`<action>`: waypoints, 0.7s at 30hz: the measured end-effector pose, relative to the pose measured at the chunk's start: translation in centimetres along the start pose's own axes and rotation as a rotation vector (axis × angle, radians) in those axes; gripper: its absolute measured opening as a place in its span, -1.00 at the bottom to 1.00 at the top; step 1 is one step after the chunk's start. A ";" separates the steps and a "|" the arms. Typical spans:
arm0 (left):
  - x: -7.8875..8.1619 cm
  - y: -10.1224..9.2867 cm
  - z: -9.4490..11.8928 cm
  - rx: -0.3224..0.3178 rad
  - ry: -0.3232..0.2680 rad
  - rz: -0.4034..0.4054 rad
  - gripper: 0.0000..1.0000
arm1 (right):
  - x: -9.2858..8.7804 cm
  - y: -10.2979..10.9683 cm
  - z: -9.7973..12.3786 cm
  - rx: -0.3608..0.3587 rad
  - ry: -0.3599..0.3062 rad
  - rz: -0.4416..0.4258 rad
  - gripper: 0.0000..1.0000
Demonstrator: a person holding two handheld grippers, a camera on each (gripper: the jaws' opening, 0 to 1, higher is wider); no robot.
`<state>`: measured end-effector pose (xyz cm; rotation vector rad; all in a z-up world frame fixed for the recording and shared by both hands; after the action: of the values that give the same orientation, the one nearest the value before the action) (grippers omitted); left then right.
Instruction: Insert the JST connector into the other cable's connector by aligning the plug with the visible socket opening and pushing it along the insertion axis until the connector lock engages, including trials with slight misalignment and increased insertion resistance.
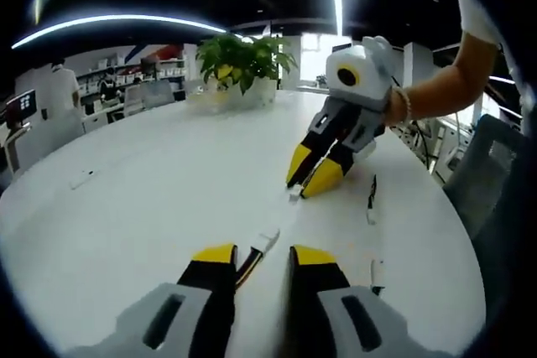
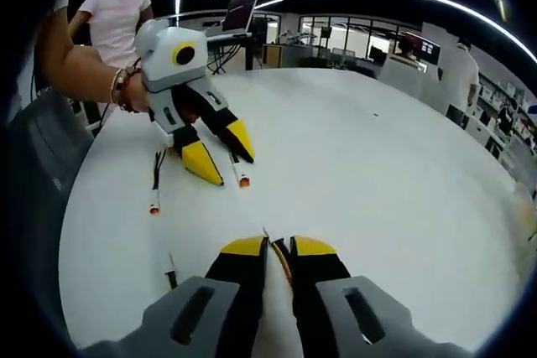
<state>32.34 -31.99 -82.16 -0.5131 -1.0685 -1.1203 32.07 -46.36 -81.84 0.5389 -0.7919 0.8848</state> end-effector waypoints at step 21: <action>0.2 -0.3 0.1 -0.010 -0.021 -0.027 -0.97 | 0.3 0.3 -0.3 0.060 0.001 0.094 -0.90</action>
<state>32.06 -32.09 -81.92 -0.5207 -1.0919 -1.1464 32.06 -45.82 -81.77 0.5572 -0.7963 0.9975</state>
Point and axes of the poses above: the point that each gripper's makers call its tool centre point, and the gripper's own axes: z roughly backward along the fingers, y roughly to its left, x roughly out of its top, the point moved 5 cm from there along z, roughly backward along the fingers, and after that the axes turned 11 degrees about -z, right-handed, at the moved point
